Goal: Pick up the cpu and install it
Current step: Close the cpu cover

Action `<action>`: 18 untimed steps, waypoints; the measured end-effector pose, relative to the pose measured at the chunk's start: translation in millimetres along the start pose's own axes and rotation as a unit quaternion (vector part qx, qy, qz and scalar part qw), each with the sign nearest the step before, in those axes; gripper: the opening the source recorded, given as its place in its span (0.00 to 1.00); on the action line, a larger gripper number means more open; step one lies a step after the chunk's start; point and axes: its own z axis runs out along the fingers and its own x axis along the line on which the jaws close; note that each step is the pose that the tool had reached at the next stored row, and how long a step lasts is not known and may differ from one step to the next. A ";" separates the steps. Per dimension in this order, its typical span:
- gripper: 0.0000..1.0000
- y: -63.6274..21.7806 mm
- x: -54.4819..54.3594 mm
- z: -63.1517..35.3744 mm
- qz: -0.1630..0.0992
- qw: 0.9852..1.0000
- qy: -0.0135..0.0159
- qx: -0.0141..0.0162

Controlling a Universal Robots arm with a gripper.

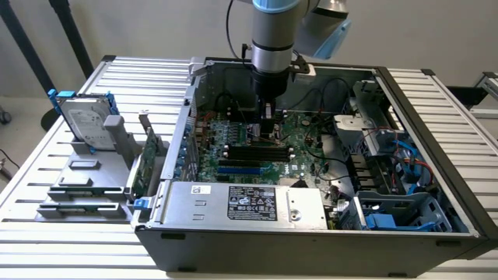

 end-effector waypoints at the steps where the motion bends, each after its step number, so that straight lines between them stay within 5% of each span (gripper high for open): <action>1: 0.54 0.1 0.1 0.5 0.000 1.000 0.000 0.000; 10: 0.54 0.6 4.7 7.5 0.000 1.000 0.000 0.000; 18: 0.54 0.8 6.1 12.7 0.001 1.000 0.000 0.004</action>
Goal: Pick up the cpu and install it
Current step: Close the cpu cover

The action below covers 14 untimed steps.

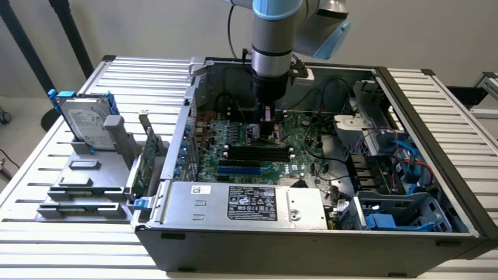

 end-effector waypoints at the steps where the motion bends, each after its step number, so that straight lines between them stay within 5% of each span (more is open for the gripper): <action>1: 0.54 0.4 0.0 0.4 0.000 1.000 0.000 0.000; 14: 0.54 1.9 0.1 3.8 0.001 1.000 0.000 0.005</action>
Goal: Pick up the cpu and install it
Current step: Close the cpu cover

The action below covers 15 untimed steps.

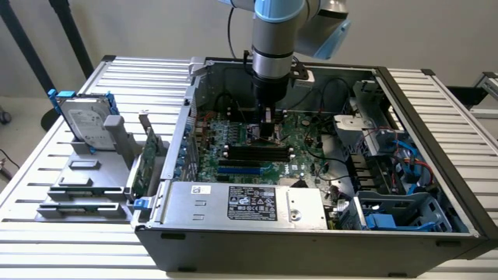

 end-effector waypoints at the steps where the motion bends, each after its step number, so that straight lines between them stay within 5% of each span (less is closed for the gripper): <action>1: 0.54 0.0 0.0 0.1 0.000 1.000 0.000 0.000; 15: 0.54 0.7 0.3 0.8 0.000 1.000 0.001 0.000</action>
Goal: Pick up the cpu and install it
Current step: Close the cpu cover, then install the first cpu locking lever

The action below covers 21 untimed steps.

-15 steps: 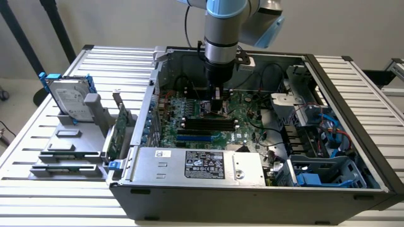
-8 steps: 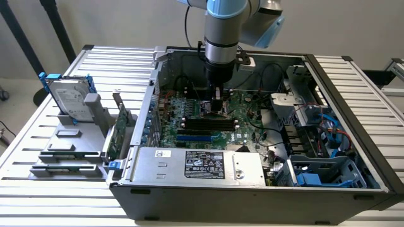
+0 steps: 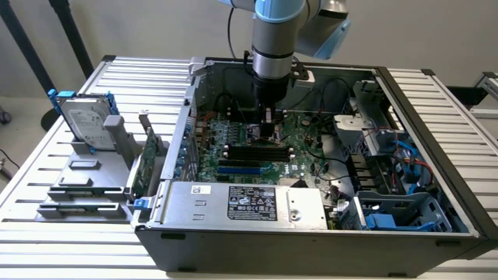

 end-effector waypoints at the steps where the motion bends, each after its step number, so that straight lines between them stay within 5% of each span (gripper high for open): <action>1: 0.56 0.0 0.0 0.0 0.000 1.000 0.000 0.000; 3: 0.62 0.0 -0.1 -0.1 0.000 1.000 0.000 0.000; 11: 0.62 0.0 -0.4 -10.1 0.000 1.000 0.000 0.002; 21: 0.60 -7.7 -1.7 -21.8 0.000 1.000 0.009 0.005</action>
